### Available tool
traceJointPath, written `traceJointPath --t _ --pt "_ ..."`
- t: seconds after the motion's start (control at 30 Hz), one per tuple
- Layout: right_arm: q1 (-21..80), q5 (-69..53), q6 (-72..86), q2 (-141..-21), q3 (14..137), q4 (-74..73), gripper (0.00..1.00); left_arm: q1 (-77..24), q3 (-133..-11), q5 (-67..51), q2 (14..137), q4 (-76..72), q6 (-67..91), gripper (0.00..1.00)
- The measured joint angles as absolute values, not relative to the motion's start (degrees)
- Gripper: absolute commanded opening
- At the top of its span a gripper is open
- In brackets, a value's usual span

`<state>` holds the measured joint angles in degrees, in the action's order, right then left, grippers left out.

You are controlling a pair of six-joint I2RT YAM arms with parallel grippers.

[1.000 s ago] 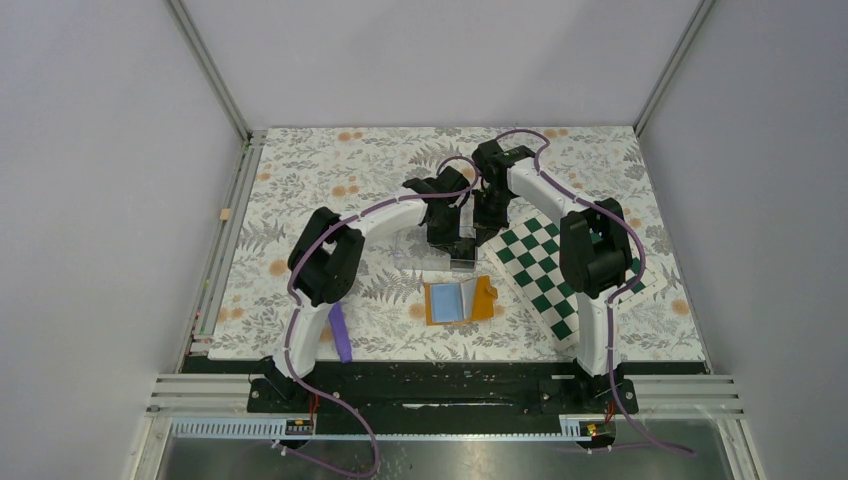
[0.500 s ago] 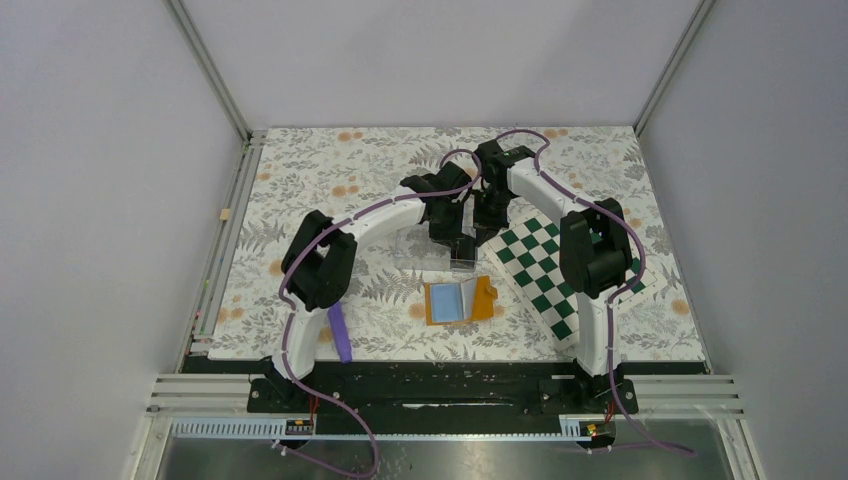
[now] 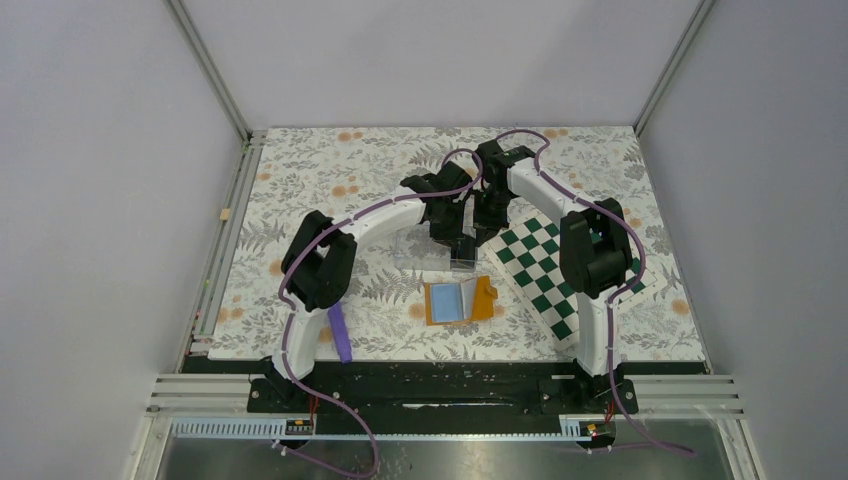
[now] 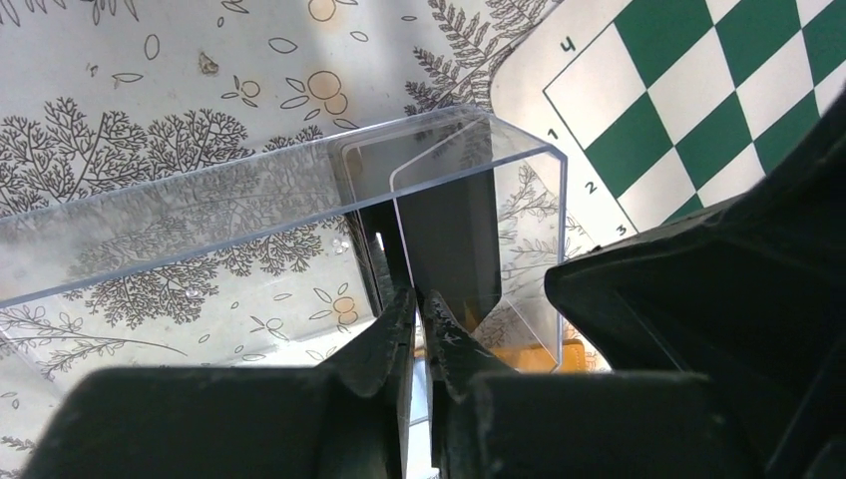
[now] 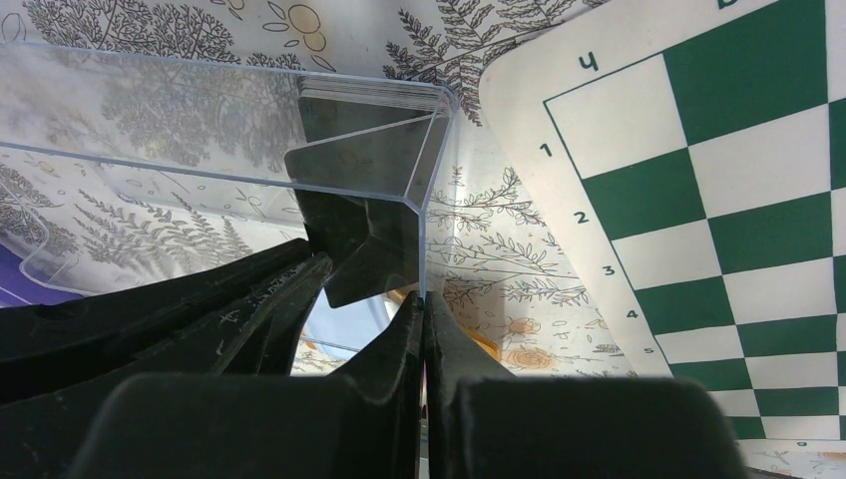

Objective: Put the credit cards into the card holder
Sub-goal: Pick up the credit card from the storage box.

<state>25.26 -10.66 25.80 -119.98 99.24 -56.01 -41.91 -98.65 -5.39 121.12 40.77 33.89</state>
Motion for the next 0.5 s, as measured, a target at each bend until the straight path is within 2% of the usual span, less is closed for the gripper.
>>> traceJointPath --t 0.2,0.5 --pt "25.23 -10.68 25.76 -119.98 99.24 -56.01 0.00 -41.95 -99.79 -7.42 121.12 40.53 33.15 0.20" --pt "25.19 -10.74 25.76 -119.98 99.24 -56.03 0.00 -42.33 -100.88 -10.52 121.10 39.11 32.77 0.20"
